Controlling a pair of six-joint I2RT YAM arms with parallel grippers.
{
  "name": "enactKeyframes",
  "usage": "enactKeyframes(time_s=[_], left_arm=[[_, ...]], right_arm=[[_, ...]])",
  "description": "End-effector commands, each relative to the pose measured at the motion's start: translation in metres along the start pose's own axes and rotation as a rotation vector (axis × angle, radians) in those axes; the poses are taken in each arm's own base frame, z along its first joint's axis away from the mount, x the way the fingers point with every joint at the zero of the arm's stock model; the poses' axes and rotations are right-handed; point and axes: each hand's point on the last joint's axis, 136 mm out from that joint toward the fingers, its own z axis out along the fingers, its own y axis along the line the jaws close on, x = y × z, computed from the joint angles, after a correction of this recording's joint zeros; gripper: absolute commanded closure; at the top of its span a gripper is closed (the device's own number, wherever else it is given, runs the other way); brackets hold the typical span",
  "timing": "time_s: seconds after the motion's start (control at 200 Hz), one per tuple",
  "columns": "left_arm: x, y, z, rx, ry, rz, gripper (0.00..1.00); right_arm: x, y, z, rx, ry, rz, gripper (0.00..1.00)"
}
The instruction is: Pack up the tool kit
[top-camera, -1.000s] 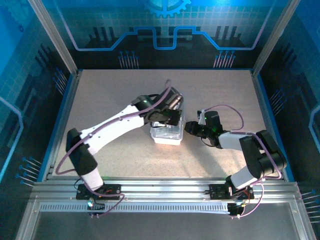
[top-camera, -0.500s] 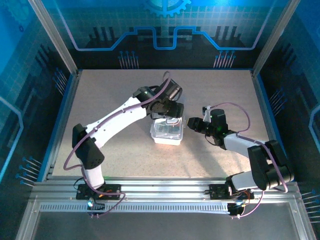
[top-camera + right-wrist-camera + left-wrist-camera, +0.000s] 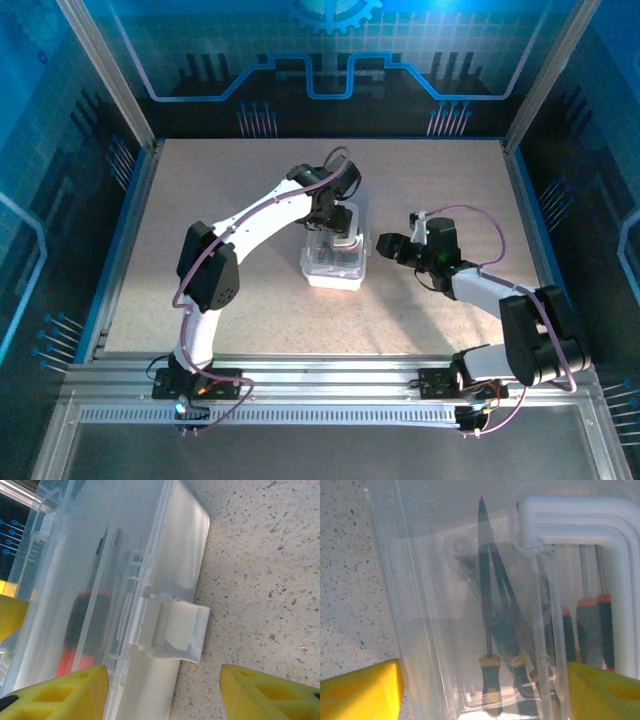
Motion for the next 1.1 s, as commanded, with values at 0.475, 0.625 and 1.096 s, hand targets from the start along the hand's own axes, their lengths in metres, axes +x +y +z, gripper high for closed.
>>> enactKeyframes(time_s=[0.475,0.625,1.096], left_arm=[[0.072,0.072,0.055,0.067,0.136,-0.153,0.63],[0.071,0.074,0.054,0.06,0.136,-0.149,0.64],[0.069,0.074,0.047,0.074,0.122,-0.151,0.65]], right_arm=[[-0.008,0.042,0.015,-0.342,0.037,0.063,0.35],[-0.016,0.055,0.029,-0.456,0.044,0.137,0.33],[-0.016,0.067,0.055,-0.511,0.088,0.185,0.32]])
